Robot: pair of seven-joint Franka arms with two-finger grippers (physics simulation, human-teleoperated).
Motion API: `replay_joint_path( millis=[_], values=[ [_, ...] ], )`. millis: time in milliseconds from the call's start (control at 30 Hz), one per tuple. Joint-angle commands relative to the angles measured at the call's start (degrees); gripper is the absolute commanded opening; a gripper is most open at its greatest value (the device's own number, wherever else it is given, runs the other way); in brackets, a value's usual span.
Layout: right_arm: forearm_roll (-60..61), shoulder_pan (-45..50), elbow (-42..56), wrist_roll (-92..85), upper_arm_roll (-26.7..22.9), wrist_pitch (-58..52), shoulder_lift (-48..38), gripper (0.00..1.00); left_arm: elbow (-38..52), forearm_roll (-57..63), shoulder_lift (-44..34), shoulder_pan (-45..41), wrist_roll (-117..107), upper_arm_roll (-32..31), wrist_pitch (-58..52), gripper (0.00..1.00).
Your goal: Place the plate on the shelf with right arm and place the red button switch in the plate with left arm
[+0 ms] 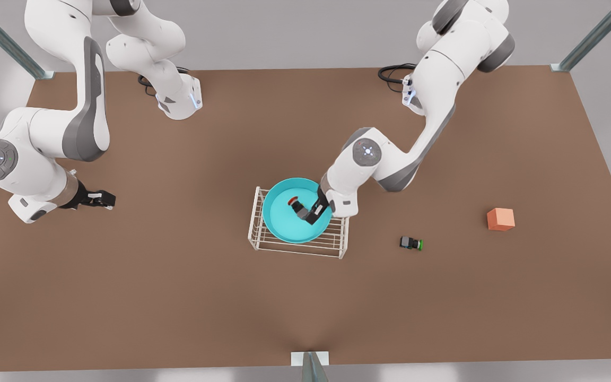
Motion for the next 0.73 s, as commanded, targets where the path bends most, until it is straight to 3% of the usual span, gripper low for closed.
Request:
replay_joint_path(
  millis=[0, 33, 133, 167, 200, 233, 267, 367, 700],
  values=[
    [0.1, 0.0, 0.0, -0.2, -0.1, 0.0, -0.1, 1.00, 5.1, 3.5, -4.4, 4.6, 30.4, 0.1, -37.1, 1.00],
    [0.0, 0.0, 0.0, -0.2, -0.1, 0.0, -0.1, 1.00, 8.1, 3.5, -7.1, 11.7, 50.0, 0.1, -45.5, 1.00],
    [0.0, 0.0, 0.0, -0.2, -0.1, 0.0, -0.1, 1.00, 8.1, 3.8, -9.4, 21.4, 76.4, 0.4, -48.3, 1.00],
    [0.0, 0.0, 0.0, -0.2, -0.1, 0.0, -0.1, 1.00, 8.7, 3.1, -9.4, 20.3, 94.5, 6.7, -48.2, 1.00],
    [0.0, 0.0, 0.0, -0.1, -0.1, 0.0, -0.1, 1.00, 9.7, -2.9, -9.9, 11.6, 105.0, 22.3, -48.2, 1.00],
    [0.0, 0.0, 0.0, -0.2, 0.0, 0.0, -0.1, 1.00, 6.0, -11.8, -14.3, 9.2, 104.8, 29.1, -43.1, 1.00],
    [0.0, 0.0, 0.0, -0.2, -0.1, 0.0, -0.1, 1.00, -5.9, -11.8, -21.3, 9.3, 105.0, 29.1, -31.5, 1.00],
    [0.0, 0.0, 0.0, -0.1, -0.1, 0.0, -0.1, 1.00, -1.8, -8.5, -19.9, 9.0, 103.9, 28.5, -32.2, 1.00],
    [0.1, 0.1, 0.0, -0.1, -0.1, 0.0, 0.0, 1.00, -1.6, -8.8, -20.0, 9.3, 103.7, 29.0, -35.9, 1.00]
  ],
)
